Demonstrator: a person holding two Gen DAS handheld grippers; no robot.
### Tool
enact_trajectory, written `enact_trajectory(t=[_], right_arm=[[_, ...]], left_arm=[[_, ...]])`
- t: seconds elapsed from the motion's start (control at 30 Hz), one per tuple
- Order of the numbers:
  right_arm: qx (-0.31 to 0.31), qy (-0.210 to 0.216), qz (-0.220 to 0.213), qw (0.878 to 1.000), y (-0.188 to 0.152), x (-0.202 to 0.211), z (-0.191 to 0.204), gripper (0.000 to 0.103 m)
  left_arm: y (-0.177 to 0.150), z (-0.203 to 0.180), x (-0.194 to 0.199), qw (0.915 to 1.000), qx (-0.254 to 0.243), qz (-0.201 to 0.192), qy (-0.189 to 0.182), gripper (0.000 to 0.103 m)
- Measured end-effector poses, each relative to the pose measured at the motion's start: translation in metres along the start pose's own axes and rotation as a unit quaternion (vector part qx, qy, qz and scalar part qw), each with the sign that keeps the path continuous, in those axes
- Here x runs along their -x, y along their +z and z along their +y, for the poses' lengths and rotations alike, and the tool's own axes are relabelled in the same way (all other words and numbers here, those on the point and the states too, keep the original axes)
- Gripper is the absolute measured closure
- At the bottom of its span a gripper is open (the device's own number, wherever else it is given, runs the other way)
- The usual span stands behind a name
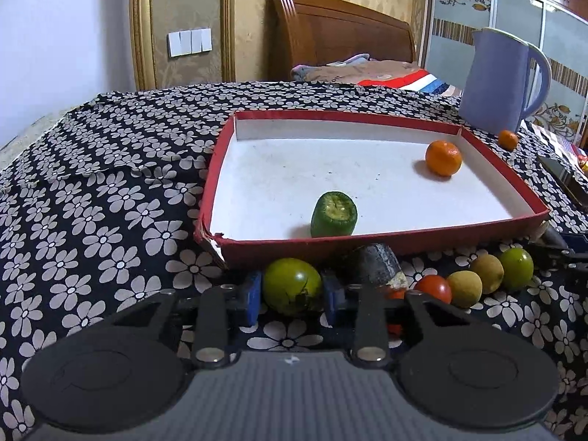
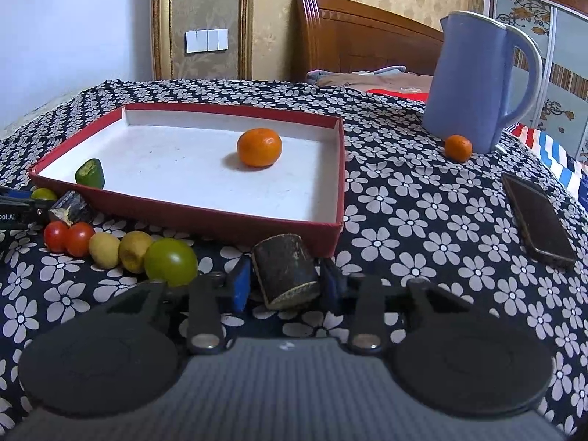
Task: Organize fruits
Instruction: 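Grasp the green tomato with the left gripper while the right gripper lifts the cylinder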
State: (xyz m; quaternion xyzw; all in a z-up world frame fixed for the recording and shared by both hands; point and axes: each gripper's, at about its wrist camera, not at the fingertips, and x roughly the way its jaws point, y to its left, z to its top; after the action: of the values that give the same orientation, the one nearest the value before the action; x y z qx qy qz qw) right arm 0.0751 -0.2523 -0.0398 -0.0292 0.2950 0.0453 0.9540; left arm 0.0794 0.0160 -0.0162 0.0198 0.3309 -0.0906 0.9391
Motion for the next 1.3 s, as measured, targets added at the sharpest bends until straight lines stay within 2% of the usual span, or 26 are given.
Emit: enact_trajectory(t=[0.23, 0.57, 1.1, 1.3], right_arm=[[-0.022, -0.012, -0.022, 0.999, -0.001, 0.013, -0.001, 0.065], [-0.021, 0.011, -0.058, 0.998, 0.013, 0.034, 0.028, 0.065], [-0.034, 0.006, -0.090, 0.995, 0.051, 0.036, 0.041, 0.065], [-0.033, 0.003, -0.086, 0.996, 0.056, 0.030, 0.040, 0.065]], left_arm=[[-0.001, -0.002, 0.009, 0.9999, 0.003, -0.006, 0.009, 0.071], [0.010, -0.015, 0.042, 0.9986, -0.009, -0.049, 0.018, 0.071], [0.048, -0.048, 0.043, 0.9962, -0.013, -0.083, 0.021, 0.071], [0.052, -0.052, 0.036, 0.9965, -0.017, -0.078, 0.026, 0.071]])
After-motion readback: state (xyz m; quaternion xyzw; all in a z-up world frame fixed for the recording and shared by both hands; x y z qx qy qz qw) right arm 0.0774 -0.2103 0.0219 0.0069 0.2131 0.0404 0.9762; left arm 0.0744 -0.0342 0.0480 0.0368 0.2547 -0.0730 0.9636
